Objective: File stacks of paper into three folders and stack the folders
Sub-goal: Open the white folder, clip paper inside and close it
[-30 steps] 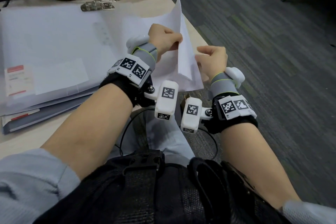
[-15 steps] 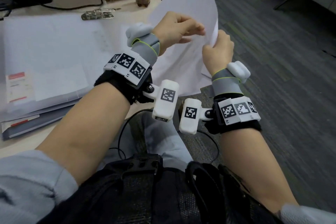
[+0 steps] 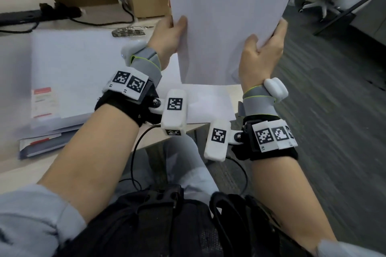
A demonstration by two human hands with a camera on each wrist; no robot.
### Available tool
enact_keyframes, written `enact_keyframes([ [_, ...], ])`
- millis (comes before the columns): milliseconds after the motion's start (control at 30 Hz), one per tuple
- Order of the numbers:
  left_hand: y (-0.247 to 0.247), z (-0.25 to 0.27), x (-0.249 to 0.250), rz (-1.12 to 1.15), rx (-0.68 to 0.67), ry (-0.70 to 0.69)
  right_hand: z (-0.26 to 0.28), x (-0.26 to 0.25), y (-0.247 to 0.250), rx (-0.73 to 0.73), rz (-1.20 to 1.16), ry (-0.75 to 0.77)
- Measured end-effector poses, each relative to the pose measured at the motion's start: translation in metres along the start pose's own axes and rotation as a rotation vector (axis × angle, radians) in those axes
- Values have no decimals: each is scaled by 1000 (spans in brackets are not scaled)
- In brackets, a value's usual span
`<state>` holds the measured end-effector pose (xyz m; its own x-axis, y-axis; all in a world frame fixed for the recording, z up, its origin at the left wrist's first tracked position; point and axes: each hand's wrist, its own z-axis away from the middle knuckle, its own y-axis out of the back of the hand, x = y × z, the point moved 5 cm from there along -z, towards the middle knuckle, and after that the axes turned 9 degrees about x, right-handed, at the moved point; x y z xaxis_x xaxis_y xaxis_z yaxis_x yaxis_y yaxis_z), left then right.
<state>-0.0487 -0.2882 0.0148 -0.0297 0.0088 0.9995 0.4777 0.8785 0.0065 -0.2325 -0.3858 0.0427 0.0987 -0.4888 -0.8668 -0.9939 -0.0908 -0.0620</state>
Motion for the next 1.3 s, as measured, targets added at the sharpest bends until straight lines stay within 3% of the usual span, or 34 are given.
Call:
enact_keyframes([
  [167, 64, 8, 39, 18, 219, -319, 15, -14, -38, -180, -167, -122],
  [267, 138, 32, 60, -63, 450, -390, 49, -32, -86, -423, -289, -211],
  [400, 164, 40, 67, -125, 533, -420, 64, -37, -105, -488, -357, -353],
  [567, 229, 65, 80, -137, 650, -519, 101, -63, -148, -612, -479, -418],
  [667, 251, 73, 73, -151, 676, -491, 117, -66, -162, -669, -477, -444],
  [833, 271, 80, 34, -207, 663, -275, 155, -54, -175, -767, -383, -490],
  [1100, 292, 83, 36, -162, 730, -284, 167, -58, -189, -724, -412, -545],
  [1300, 293, 84, -2, -266, 712, -163, 189, -40, -189, -746, -334, -544],
])
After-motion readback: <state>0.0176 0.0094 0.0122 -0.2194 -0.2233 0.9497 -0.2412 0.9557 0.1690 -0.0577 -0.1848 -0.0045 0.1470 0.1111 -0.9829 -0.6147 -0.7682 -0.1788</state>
